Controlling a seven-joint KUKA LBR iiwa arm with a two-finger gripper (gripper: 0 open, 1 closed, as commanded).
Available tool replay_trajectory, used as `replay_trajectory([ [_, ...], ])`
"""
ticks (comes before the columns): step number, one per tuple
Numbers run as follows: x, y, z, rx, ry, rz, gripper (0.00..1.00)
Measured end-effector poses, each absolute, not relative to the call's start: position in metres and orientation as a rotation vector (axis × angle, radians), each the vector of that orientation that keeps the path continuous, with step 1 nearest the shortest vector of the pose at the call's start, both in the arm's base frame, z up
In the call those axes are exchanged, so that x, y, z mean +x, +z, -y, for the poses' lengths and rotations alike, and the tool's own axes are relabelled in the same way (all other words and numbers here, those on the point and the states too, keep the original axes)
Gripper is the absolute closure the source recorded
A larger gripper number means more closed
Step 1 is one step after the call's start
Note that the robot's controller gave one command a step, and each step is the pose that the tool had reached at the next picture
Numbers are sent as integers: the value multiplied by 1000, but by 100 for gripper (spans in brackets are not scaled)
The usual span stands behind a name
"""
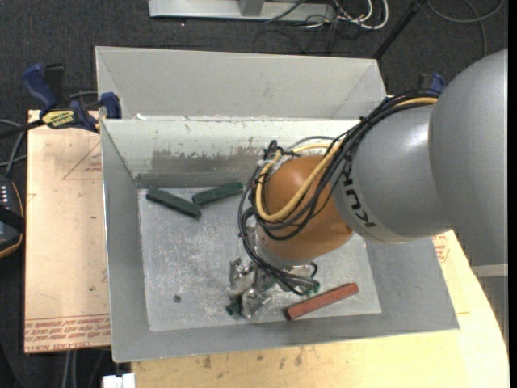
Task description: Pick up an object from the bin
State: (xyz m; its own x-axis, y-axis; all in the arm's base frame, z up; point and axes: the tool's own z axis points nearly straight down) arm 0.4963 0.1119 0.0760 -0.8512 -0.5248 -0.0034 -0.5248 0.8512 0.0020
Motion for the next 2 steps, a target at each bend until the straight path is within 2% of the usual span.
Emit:
replay_trajectory([
  [1,496,76,-112,-856,5,-3020,100],
  [2,489,160,-101,-892,3,-3016,0],
])
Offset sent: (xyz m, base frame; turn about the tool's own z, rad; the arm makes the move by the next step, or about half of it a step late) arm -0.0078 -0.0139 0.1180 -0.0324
